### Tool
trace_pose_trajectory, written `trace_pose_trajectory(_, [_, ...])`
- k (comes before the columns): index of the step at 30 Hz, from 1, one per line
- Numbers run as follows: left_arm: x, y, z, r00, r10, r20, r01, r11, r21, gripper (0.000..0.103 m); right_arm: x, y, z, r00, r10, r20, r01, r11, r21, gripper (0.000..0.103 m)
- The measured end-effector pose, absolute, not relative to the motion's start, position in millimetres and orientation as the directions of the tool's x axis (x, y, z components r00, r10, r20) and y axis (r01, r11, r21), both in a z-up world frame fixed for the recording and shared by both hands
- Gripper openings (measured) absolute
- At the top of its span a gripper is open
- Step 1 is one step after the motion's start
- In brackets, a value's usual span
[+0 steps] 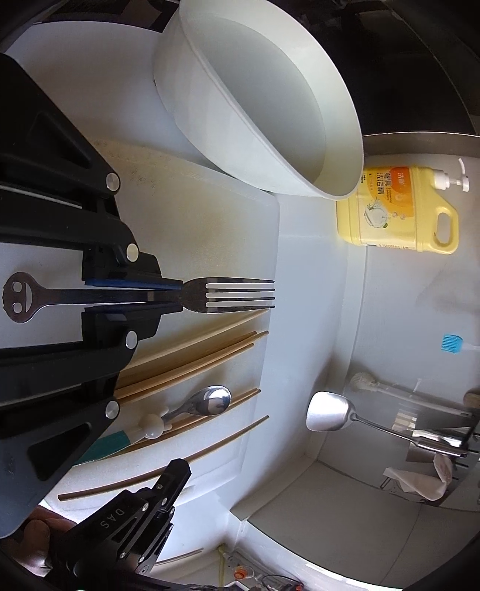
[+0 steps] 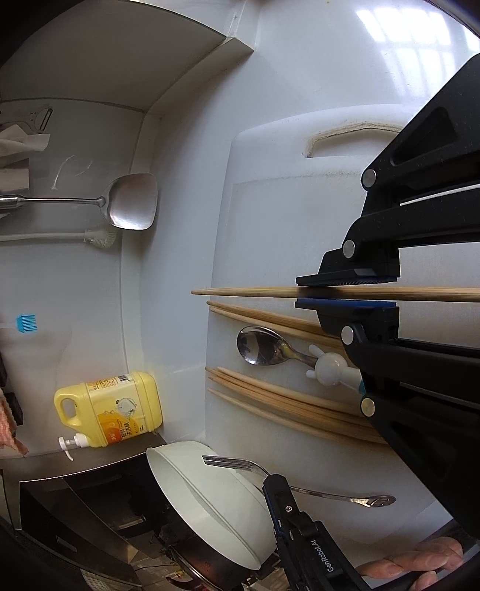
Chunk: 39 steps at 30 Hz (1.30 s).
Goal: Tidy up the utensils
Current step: 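Lift the fork and chopstick and carry both toward the white basin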
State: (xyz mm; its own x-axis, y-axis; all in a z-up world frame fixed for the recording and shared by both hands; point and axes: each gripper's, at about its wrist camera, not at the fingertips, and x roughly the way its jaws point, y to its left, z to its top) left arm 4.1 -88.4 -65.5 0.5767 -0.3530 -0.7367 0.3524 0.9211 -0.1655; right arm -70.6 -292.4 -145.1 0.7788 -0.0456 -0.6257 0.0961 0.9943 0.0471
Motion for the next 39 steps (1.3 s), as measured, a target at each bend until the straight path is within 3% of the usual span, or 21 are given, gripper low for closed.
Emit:
trace_pose_trajectory(31, [-15,-46,-12,0.696,-0.360,-0.621,0.303,0.932,-0.200,0.007,-90,-259,-98,0.871,0.062,-0.487,-0.028,0.997,0.077,0.006])
trace_pose_trajectory(33, [-12,-40,-9,0.703,-0.360,-0.614,0.300,0.932,-0.203,0.001,-87,-253,-92,0.874,0.063,-0.482,-0.032,0.997,0.074,0.006])
trace_pose_trajectory(39, [3,-28,9,0.713,-0.393,-0.581,0.350,0.917,-0.190,0.001,-75,-230,-74,0.877,0.049,-0.477,-0.025,0.998,0.057,0.006])
